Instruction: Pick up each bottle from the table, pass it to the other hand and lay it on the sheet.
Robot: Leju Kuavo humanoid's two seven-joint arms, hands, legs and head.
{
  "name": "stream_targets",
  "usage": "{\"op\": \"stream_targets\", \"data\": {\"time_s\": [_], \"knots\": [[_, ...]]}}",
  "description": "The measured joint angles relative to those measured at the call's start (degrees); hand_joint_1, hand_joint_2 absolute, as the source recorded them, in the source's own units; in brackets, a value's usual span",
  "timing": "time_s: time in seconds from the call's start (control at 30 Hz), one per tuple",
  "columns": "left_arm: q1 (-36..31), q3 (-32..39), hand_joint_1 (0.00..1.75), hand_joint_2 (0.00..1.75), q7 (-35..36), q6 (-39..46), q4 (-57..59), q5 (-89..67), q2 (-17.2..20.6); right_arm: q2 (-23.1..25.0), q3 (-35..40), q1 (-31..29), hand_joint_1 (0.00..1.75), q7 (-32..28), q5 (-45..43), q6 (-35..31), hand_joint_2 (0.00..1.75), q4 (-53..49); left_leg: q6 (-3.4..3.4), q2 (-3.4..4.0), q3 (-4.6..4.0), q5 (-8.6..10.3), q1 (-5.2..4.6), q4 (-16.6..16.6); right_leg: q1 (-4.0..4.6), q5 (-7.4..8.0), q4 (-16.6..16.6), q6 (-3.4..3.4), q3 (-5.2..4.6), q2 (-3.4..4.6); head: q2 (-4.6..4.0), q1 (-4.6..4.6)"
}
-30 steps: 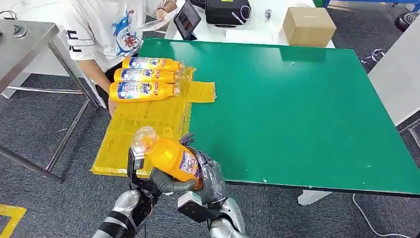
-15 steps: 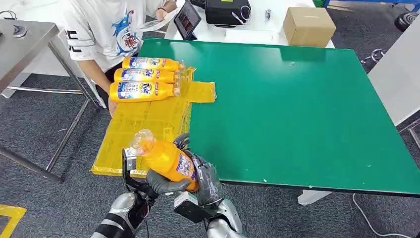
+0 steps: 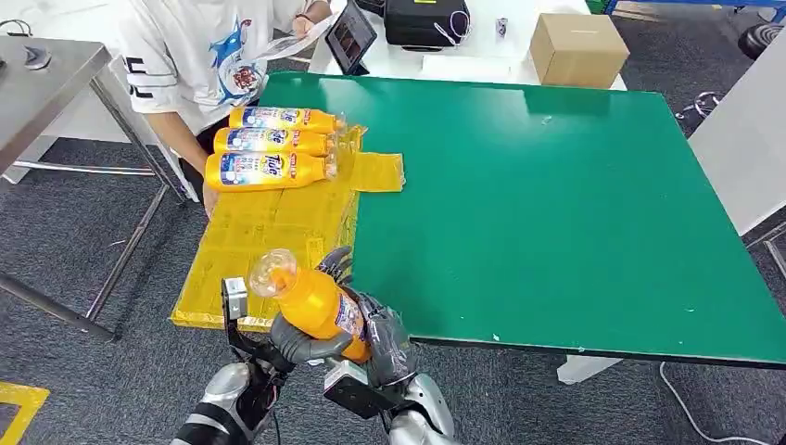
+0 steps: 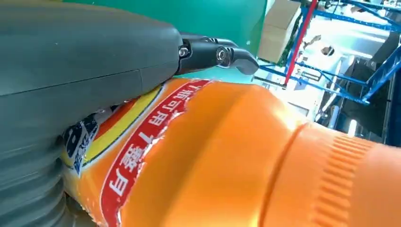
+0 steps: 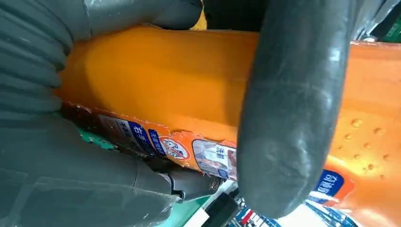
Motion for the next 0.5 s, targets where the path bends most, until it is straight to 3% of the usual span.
{"op": "stream_targets", "data": {"time_s": [0.23, 0.27, 0.3, 0.5], "knots": [[0.6, 0.1, 0.00, 1.75, 0.0, 1.8, -1.0, -1.2, -0.4, 0.2, -0.6, 0.0, 1.75, 0.0, 0.5, 0.4, 1.75, 0.4, 0.00, 0.00, 0.00, 0.00, 0.00, 0.0, 0.00, 0.00, 0.0, 0.00, 0.00, 0.00, 0.00, 0.00], [0.6, 0.1, 1.64, 1.75, 0.0, 1.6, -1.0, -1.3, -0.4, 0.2, -0.7, 0.0, 1.75, 0.0, 0.6, 0.5, 1.75, 0.4, 0.00, 0.00, 0.00, 0.00, 0.00, 0.0, 0.00, 0.00, 0.0, 0.00, 0.00, 0.00, 0.00, 0.02], [0.7, 0.1, 1.75, 1.75, 0.0, 1.3, -1.0, -1.4, -0.5, 0.3, -0.8, 0.0, 1.75, 0.0, 0.6, 0.6, 1.75, 0.5, 0.00, 0.00, 0.00, 0.00, 0.00, 0.0, 0.00, 0.00, 0.0, 0.00, 0.00, 0.00, 0.00, 0.00], [1.2, 0.1, 1.75, 1.75, -0.8, -0.2, -1.8, -2.1, -0.5, 0.4, -1.0, -0.1, 1.75, -0.1, 0.7, 0.8, 1.75, 0.5, 0.00, 0.00, 0.00, 0.00, 0.00, 0.0, 0.00, 0.00, 0.0, 0.00, 0.00, 0.00, 0.00, 0.00]]}}
